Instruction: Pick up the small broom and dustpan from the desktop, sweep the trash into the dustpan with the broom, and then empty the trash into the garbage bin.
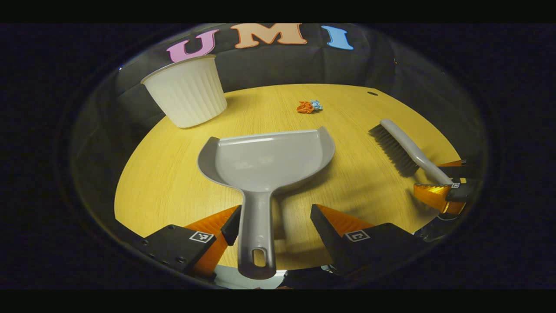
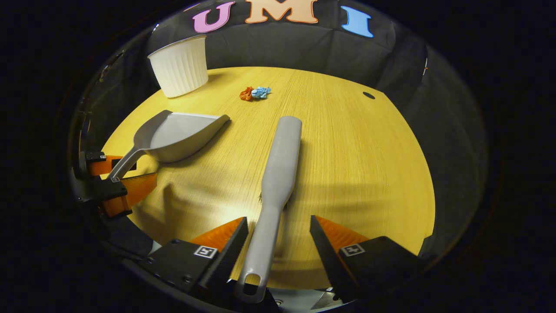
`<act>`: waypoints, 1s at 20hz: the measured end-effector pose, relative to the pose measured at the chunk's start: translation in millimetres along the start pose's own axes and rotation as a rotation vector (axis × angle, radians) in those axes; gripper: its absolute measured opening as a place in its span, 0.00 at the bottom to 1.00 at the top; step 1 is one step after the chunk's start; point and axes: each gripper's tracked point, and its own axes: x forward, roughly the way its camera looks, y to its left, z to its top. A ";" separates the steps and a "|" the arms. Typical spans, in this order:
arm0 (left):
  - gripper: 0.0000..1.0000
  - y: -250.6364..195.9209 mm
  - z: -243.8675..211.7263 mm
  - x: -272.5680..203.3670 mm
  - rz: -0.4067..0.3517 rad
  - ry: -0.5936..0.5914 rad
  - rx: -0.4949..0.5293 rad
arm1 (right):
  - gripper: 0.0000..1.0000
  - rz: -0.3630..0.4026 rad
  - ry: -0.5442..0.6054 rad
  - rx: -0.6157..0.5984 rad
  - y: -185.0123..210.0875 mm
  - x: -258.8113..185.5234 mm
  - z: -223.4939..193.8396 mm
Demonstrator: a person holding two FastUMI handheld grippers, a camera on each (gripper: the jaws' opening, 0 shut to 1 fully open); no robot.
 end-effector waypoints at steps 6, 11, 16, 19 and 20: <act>0.55 -5.9 -2.9 6.6 -0.023 0.064 -0.024 | 0.28 0.026 0.048 -0.040 -5.5 5.2 -3.6; 0.31 -4.3 6.2 7.4 -0.024 0.052 0.003 | 0.25 0.083 -0.036 -0.030 -19.3 -4.9 25.7; 0.29 -6.4 32.6 -6.1 -0.013 0.007 0.005 | 0.22 0.111 -0.193 -0.086 -53.4 -28.9 80.0; 0.31 -6.6 47.3 -11.3 -0.020 -0.012 0.042 | 0.25 0.086 -0.240 -0.148 -68.0 -21.2 122.7; 0.29 -6.8 50.7 -9.7 -0.036 -0.008 0.067 | 0.25 0.071 -0.259 -0.167 -72.3 -13.3 140.3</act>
